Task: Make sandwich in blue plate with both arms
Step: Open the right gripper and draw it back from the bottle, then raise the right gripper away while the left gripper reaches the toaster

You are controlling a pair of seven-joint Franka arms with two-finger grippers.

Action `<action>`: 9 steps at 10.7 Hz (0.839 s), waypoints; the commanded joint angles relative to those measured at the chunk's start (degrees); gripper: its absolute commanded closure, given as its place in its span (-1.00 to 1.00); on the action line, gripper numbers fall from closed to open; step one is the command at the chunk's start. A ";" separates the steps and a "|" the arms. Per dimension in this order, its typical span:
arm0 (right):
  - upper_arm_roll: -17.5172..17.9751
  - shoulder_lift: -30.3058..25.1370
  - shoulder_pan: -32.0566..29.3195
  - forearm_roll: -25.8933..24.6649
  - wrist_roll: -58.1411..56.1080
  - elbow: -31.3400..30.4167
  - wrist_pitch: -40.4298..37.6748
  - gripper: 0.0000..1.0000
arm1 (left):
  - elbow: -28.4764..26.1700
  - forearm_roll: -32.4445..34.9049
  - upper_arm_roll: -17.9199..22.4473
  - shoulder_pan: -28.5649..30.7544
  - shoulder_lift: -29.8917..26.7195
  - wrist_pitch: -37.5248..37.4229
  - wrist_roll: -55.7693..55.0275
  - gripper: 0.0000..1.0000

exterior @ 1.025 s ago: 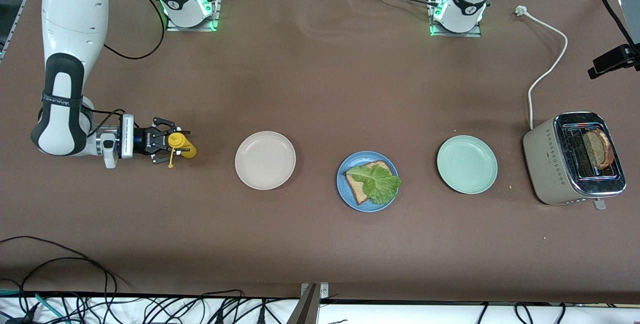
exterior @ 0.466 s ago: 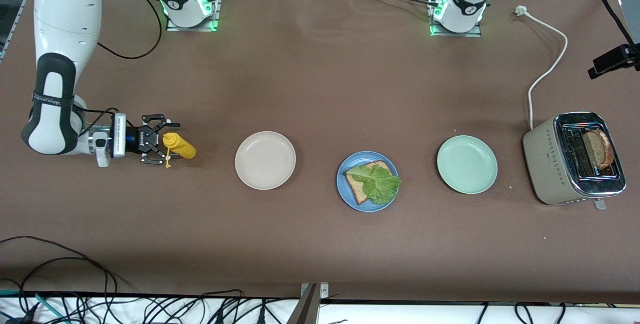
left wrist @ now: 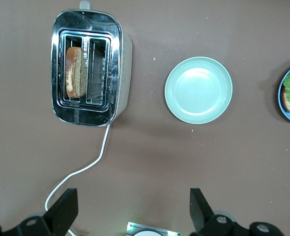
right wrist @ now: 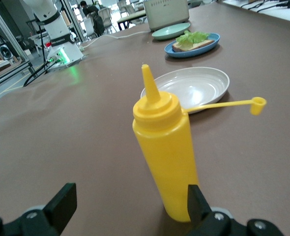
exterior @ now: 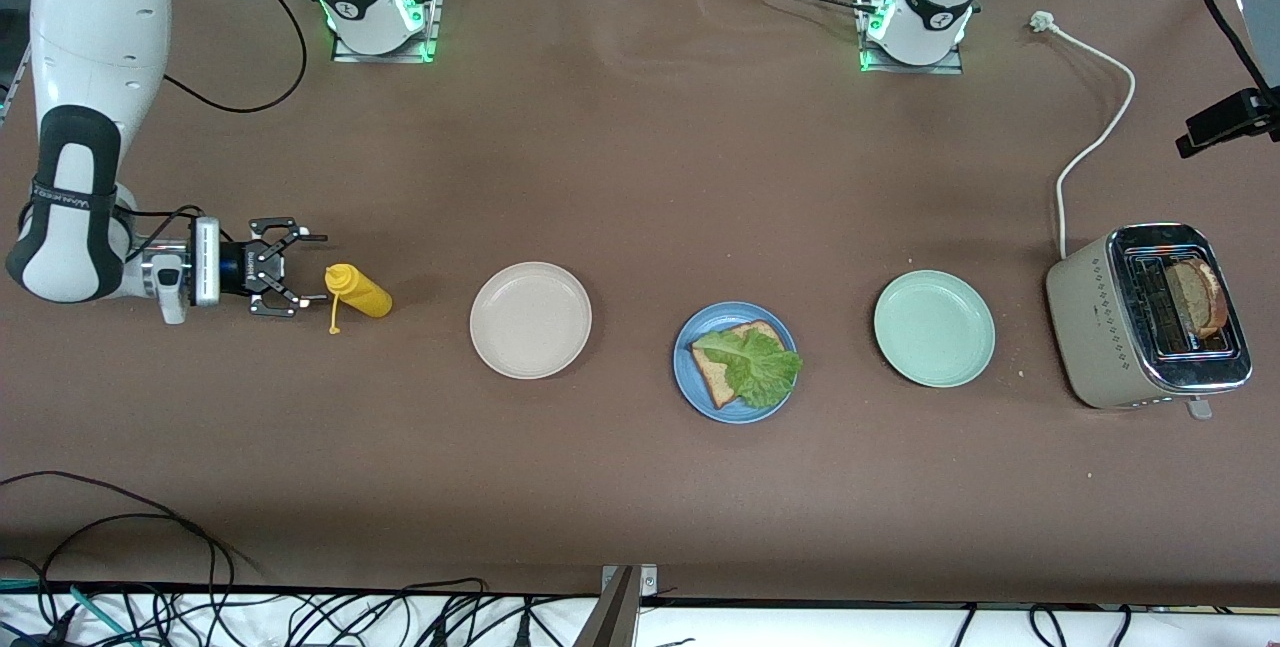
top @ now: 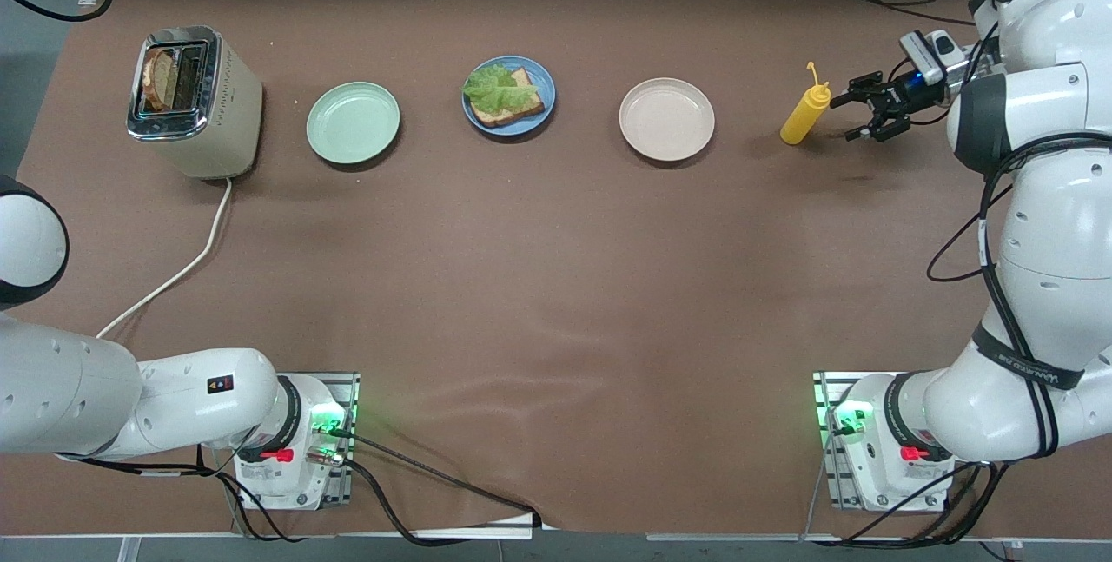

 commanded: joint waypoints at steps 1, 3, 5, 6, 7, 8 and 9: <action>-0.17 -0.18 -2.84 -7.75 11.06 11.04 -3.91 -1.00 | 0.73 -1.23 -0.10 0.51 0.03 -0.88 0.35 -1.00; -1.92 -0.70 -2.58 -11.45 23.53 18.25 -8.74 -1.00 | 0.73 -1.23 -0.10 0.51 0.03 -0.88 0.35 -1.00; -2.10 -1.93 -2.32 -14.88 39.15 23.61 -14.88 -1.00 | 0.73 -1.23 -0.10 0.51 0.03 -0.88 0.44 -1.00; -2.19 -2.02 -2.23 -14.98 46.11 25.64 -18.75 -1.00 | 0.73 -1.23 -0.10 0.51 0.03 -0.88 0.35 -1.00; -2.28 -2.02 -2.05 -14.90 52.79 28.01 -21.31 -1.00 | 0.73 -1.23 -0.10 0.51 0.03 -0.88 0.35 -1.00; -2.10 -2.89 -1.79 -14.72 59.21 30.73 -22.46 -1.00 | 0.73 -1.23 -0.10 0.51 0.03 -0.88 0.35 -1.00; -1.84 -4.30 -1.09 -14.63 66.15 31.80 -22.65 -1.00 | 0.73 -1.23 -0.10 0.51 0.03 -0.88 0.35 -1.00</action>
